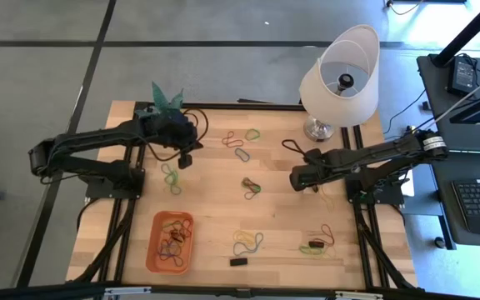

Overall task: Pick and place rubber bands into bin
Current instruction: Put the yellow rubber band into the orange bin

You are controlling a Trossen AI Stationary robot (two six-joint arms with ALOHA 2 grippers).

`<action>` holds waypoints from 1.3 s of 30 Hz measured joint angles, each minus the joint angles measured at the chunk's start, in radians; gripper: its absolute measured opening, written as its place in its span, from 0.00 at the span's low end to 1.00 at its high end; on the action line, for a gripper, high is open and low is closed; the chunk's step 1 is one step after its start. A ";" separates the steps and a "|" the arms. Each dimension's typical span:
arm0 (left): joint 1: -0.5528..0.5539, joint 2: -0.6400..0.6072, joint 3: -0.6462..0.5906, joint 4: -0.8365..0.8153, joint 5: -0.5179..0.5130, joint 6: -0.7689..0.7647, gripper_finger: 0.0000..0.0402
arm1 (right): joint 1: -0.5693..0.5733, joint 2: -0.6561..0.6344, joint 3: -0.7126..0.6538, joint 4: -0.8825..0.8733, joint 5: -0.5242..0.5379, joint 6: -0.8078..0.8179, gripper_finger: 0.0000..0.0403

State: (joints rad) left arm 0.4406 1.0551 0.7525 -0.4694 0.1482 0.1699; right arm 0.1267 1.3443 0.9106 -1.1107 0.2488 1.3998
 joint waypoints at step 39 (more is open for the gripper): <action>0.006 0.001 0.000 0.002 -0.001 -0.052 0.01 | -0.098 0.153 -0.221 0.257 -0.067 0.119 0.11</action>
State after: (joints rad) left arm 0.4469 1.0561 0.7525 -0.4671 0.1474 0.1179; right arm 0.0291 1.4975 0.6894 -0.8535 0.1822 1.5185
